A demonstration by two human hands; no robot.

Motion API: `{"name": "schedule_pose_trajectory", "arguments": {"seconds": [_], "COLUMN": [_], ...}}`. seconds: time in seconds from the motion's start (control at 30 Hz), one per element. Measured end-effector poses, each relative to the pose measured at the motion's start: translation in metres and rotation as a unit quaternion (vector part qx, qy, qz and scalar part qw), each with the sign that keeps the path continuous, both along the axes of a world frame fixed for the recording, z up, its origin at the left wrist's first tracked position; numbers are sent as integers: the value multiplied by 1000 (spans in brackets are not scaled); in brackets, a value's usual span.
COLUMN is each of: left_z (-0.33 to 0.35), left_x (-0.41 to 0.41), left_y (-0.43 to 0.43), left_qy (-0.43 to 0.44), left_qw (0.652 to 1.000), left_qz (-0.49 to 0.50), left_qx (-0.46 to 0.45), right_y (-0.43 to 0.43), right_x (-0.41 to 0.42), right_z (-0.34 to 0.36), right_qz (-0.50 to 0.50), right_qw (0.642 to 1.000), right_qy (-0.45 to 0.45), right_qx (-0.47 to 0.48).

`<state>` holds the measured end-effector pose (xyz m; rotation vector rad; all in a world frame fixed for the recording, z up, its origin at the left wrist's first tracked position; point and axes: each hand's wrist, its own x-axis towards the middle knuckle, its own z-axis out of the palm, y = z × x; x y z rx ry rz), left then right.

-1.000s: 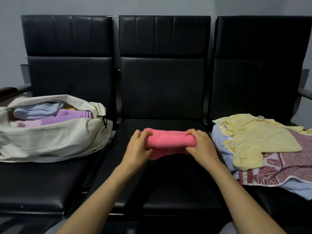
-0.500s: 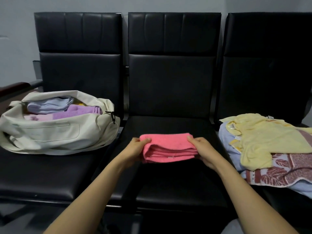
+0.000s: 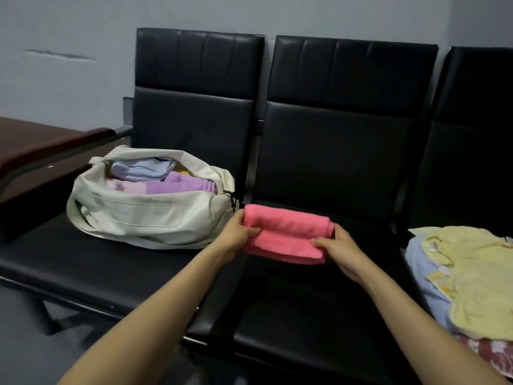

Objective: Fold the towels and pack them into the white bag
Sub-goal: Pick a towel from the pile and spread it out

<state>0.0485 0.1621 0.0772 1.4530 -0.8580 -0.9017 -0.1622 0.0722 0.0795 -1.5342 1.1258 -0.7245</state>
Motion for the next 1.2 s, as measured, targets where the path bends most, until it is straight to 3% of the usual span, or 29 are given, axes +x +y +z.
{"name": "schedule_pose_trajectory", "arguments": {"seconds": [0.2, 0.3, 0.47, 0.57, 0.67, 0.77, 0.9, 1.03, 1.13, 1.2], "left_z": [82, 104, 94, 80, 67, 56, 46, 40, 26, 12], "left_x": [118, 175, 266, 307, 335, 348, 363, 380, 384, 384], "left_y": [-6, -1, 13, 19, 25, 31, 27, 20, 16, 16], "left_qy": [-166, -252, -383, -403, -387, -377, -448, -486, -462, -460], "left_qw": [973, 932, 862, 841, 854, 865, 838, 803, 805, 808], "left_qz": [138, 251, 332, 346, 290, 246, 236, 307, 355, 341], "left_qx": [-80, -67, 13, 101, 191, 223, 201, 159, 112, 138], "right_y": [-31, -35, -31, -24, -23, -23, -22, -14, -14, -11], "right_x": [141, 220, 335, 385, 417, 432, 445, 464, 473, 475], "right_z": [70, 89, 85, 69, 56, 45, 31, 41, 39, 30], "right_qz": [59, 73, 128, 151, 164, 174, 175, 152, 139, 140], "right_qw": [993, 989, 984, 981, 981, 978, 979, 978, 974, 967], "right_qy": [-7, 0, 22, 49, 68, 98, 100, 102, 122, 159], "right_qx": [-106, -126, -125, -111, -81, -52, -43, -103, -132, -139]}}
